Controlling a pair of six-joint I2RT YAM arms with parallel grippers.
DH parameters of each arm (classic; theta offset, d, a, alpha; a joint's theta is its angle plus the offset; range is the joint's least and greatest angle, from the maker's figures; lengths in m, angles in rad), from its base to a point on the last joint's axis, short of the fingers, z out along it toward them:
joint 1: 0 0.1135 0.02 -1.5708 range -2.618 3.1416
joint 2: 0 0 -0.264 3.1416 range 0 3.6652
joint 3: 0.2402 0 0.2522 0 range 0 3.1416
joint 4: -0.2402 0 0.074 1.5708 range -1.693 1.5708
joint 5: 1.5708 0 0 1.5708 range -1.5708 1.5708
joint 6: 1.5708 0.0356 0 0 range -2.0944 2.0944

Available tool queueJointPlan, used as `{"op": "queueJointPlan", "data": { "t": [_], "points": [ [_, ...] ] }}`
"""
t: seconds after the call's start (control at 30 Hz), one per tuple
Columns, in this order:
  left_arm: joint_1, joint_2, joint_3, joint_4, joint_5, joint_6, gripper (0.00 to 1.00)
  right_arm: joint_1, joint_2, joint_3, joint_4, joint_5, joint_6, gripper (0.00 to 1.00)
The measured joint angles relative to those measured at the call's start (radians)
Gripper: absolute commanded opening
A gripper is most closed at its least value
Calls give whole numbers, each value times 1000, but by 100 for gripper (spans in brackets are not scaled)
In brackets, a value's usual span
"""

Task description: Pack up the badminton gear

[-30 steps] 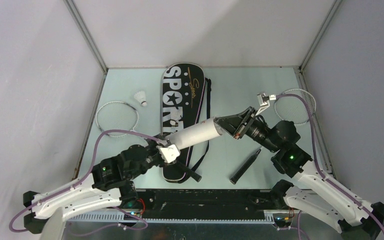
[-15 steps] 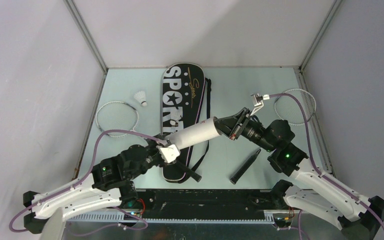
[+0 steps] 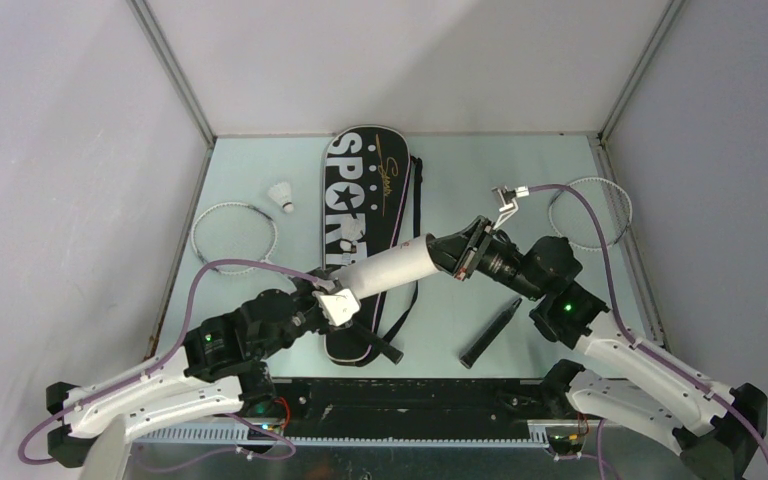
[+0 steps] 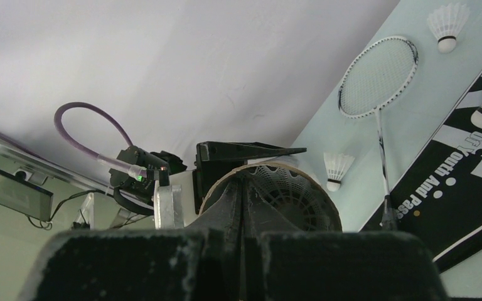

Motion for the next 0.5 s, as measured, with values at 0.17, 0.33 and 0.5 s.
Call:
{"op": "queueJointPlan", "data": {
  "t": [0.17,0.33,0.5],
  "points": [
    [0,0,0,7,0,0,42,0,-5,0,2,0,11,17],
    [0,0,0,18,0,1,42,-3,-65,-2,-40,20,7,43],
    [0,1,0,27,0,1,41,-27,-169,-4,-102,47,-11,58]
  ]
}}
